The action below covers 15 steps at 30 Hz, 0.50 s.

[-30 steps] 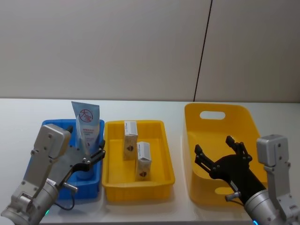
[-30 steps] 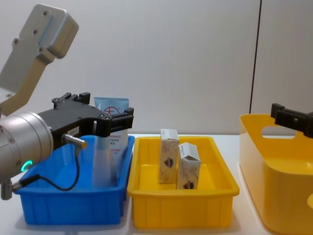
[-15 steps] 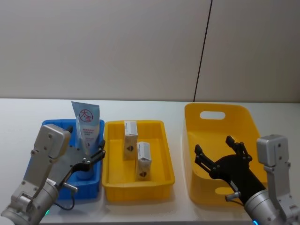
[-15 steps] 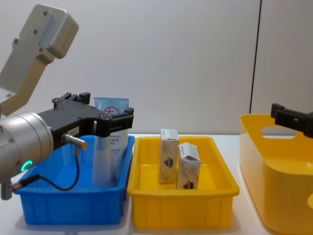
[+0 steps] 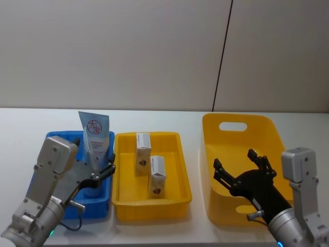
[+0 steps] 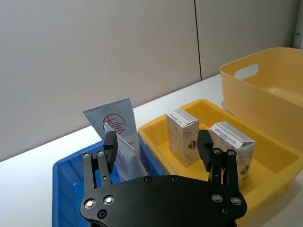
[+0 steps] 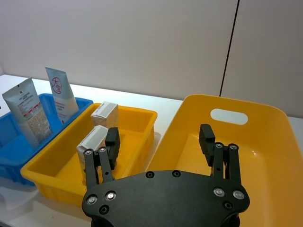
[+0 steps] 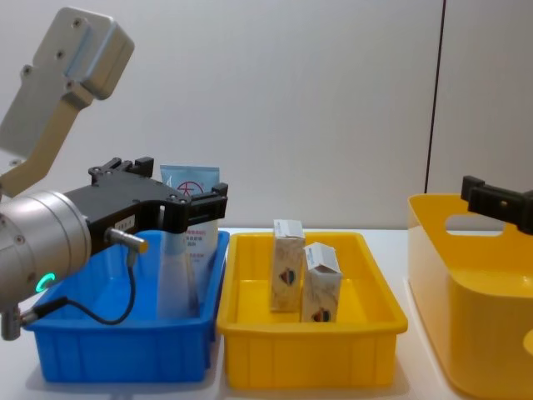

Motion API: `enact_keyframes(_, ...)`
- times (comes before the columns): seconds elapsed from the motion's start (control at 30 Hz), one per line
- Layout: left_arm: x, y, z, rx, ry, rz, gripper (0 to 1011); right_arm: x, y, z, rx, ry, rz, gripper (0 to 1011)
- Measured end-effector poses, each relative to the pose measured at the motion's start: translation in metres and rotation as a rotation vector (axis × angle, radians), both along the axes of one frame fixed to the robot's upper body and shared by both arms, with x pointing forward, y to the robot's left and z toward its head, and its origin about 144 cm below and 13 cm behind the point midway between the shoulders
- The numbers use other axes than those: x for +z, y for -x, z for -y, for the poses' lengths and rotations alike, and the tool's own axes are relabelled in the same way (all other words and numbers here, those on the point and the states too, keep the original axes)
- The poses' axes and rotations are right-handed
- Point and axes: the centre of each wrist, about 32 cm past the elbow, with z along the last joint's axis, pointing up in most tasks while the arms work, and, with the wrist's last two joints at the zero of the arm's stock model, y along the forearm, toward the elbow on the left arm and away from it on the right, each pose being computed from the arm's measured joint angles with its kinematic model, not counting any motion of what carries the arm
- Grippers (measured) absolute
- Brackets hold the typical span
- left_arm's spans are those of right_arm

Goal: Bimanual collaborative sorting of washing and personal care products

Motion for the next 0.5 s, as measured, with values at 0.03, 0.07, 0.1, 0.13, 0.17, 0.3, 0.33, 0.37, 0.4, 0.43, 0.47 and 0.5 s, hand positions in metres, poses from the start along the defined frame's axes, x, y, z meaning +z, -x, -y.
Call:
enact_keyframes(0.03,0.000,0.000,0.000,0.000,0.000,0.000,1001,0.000,0.000,0.000,0.000,0.001,0.000,1004)
enact_keyframes(0.07,0.000,0.000,0.000,0.000,0.000,0.000,1001,0.000,-0.001,0.000,0.002,0.002,0.000,1004)
enact_keyframes(0.1,0.000,0.000,0.000,0.000,0.000,0.000,1001,0.001,-0.002,0.001,0.005,0.007,0.000,1003)
enact_keyframes(0.13,0.000,0.000,0.000,0.000,0.000,0.000,1001,0.002,-0.002,0.001,0.009,0.010,-0.002,1004)
enact_keyframes(0.17,0.000,0.000,0.000,0.000,0.000,0.000,1001,0.002,-0.003,0.001,0.011,0.013,-0.002,1004)
enact_keyframes(0.3,0.000,0.000,0.000,0.000,0.000,0.000,1001,0.007,-0.008,0.002,0.030,0.031,-0.011,1003)
enact_keyframes(0.33,0.000,0.000,0.000,0.000,0.000,0.000,1001,0.009,-0.011,0.002,0.036,0.037,-0.020,1004)
enact_keyframes(0.37,0.000,0.000,0.000,0.000,0.000,0.000,1001,0.011,-0.012,0.002,0.040,0.039,-0.022,1003)
enact_keyframes(0.4,0.000,0.000,0.000,0.000,0.000,0.000,1001,0.012,-0.013,0.002,0.044,0.042,-0.030,1004)
enact_keyframes(0.43,0.000,0.000,0.000,0.000,0.000,0.000,1001,0.016,-0.016,0.002,0.049,0.045,-0.038,1003)
enact_keyframes(0.47,0.000,0.000,0.000,0.000,0.000,0.000,1001,0.017,-0.017,0.002,0.051,0.045,-0.046,1004)
enact_keyframes(0.5,0.000,0.000,0.000,0.000,0.000,0.000,1001,0.018,-0.019,0.002,0.054,0.046,-0.051,1003)
